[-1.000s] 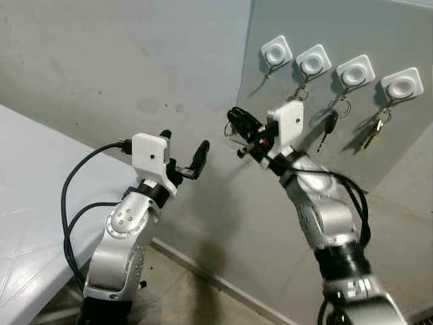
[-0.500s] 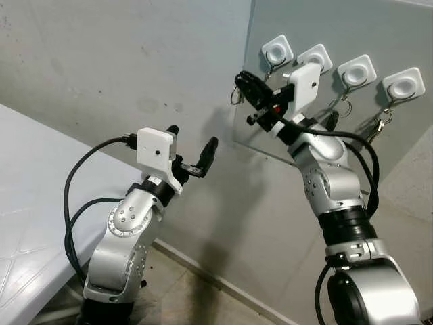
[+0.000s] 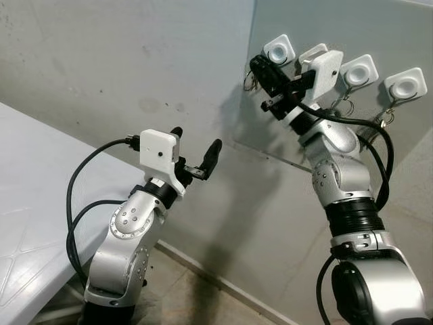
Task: Hang keys on a hook
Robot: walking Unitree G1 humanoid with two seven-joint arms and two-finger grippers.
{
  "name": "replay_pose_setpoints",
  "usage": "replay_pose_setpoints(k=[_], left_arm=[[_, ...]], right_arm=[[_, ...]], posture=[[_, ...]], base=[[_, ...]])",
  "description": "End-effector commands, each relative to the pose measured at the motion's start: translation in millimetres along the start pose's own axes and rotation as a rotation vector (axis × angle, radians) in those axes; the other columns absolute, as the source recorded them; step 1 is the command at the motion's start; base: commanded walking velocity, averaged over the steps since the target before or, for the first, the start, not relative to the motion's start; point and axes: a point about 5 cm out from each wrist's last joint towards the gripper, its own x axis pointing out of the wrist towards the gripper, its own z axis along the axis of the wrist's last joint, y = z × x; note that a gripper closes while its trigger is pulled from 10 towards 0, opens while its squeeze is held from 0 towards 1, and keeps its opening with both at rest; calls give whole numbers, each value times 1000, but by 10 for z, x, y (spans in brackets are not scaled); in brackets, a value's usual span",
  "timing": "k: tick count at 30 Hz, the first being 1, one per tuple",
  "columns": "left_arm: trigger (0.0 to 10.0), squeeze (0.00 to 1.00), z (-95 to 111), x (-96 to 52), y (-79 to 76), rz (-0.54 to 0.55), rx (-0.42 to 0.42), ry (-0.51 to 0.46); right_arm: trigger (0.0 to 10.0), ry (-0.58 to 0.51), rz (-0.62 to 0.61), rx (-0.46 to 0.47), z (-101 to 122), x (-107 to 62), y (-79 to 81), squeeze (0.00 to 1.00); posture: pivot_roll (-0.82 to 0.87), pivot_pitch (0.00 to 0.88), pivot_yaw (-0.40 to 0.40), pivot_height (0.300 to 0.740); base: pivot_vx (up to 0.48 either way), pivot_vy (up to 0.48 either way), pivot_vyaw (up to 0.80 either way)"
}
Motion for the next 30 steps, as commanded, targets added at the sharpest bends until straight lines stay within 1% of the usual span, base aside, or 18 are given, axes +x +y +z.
replay_pose_setpoints(k=[1, 6, 11, 14, 18, 20, 26, 30], left_arm=[[10000, 0, 35, 15, -23, -11, 2, -5], [10000, 0, 37, 21, -39, -18, -5, -6], [10000, 0, 38, 27, -34, -15, -9, -7], [10000, 0, 41, 32, -30, -16, -11, -7], [10000, 0, 46, 41, -28, -16, -17, -8], [10000, 0, 48, 44, -25, -15, -17, -8], [10000, 0, 49, 45, -24, -15, -17, -8], [10000, 0, 55, 46, -14, -10, -19, -9]], right_arm=[[10000, -66, -19, -30, 181, 10, -101, 0], [10000, -94, -4, -27, 246, -25, -140, 0], [10000, -101, 40, -6, 268, -68, -134, 0], [10000, -92, 71, 16, 263, -96, -131, 0], [10000, -63, 106, 17, 242, -126, -128, 0], [10000, -49, 103, 3, 233, -135, -142, 0], [10000, -46, 108, 10, 241, -144, -143, 0], [10000, -53, 68, 7, 251, -149, -189, 0]], posture=[[-39, 0, -48, 740], [-43, 0, -45, 740], [-46, 0, -42, 740], [-48, 0, -41, 740], [-52, 0, -40, 740], [-52, 0, -38, 740], [-52, 0, -38, 740], [-50, 0, -38, 740]], base=[[0, 0, 0], [0, 0, 0], [0, 0, 0], [0, 0, 0], [0, 0, 0], [0, 0, 0], [0, 0, 0], [0, 0, 0]])
